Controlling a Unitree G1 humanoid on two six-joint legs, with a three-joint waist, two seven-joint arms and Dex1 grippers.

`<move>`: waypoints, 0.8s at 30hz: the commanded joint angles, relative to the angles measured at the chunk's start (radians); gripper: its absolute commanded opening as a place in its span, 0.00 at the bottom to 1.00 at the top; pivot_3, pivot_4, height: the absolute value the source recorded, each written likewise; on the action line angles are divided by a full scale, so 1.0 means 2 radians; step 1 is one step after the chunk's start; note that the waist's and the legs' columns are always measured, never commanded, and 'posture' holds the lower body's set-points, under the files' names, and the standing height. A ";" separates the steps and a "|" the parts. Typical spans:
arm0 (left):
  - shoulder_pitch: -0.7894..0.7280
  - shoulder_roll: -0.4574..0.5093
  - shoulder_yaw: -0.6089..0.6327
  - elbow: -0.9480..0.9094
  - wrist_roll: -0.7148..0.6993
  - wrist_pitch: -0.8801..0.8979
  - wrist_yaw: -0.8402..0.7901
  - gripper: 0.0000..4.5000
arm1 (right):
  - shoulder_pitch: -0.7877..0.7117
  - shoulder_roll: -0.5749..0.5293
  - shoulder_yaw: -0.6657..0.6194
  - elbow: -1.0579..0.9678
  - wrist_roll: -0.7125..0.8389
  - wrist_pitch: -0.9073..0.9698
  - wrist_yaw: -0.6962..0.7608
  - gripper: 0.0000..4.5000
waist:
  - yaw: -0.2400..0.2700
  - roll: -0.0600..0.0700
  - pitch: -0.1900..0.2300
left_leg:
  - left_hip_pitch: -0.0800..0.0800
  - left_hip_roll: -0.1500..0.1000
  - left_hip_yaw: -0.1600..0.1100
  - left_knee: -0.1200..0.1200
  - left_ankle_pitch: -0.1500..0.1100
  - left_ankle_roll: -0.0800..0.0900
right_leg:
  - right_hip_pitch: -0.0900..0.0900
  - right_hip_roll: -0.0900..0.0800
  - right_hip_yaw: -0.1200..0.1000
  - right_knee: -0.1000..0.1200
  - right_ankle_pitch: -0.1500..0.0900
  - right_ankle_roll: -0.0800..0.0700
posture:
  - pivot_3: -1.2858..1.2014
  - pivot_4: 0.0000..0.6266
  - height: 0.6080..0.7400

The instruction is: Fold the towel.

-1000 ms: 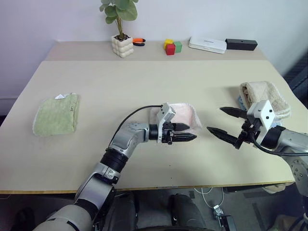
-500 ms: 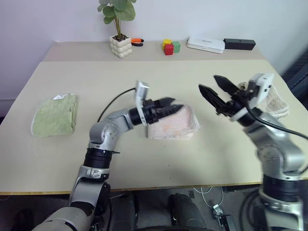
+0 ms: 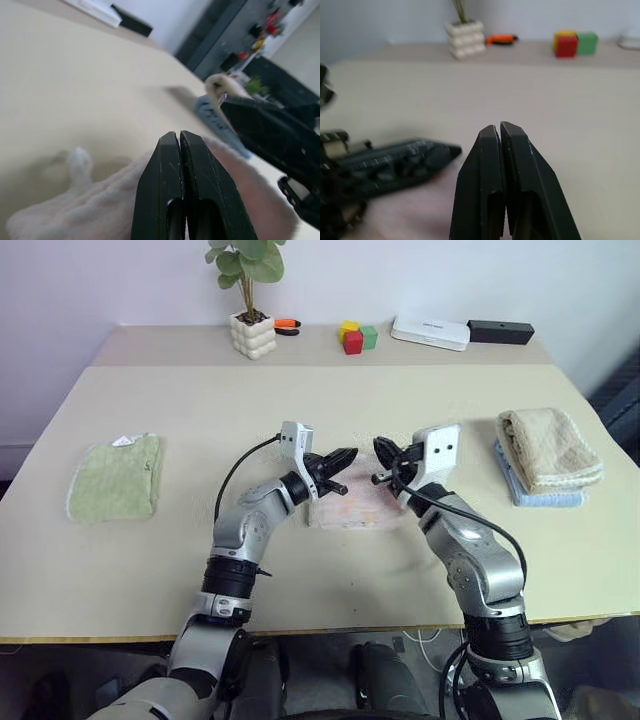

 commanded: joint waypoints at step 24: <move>-0.012 0.036 0.002 0.055 0.065 -0.069 0.013 0.01 | 0.020 0.016 -0.057 0.068 -0.041 0.001 -0.031 0.02 | -0.001 0.000 0.000 | 0.000 0.000 0.000 0.000 0.000 0.000 | 0.000 0.000 0.000 0.000 0.000 0.000 | 0.52 0.24 0.96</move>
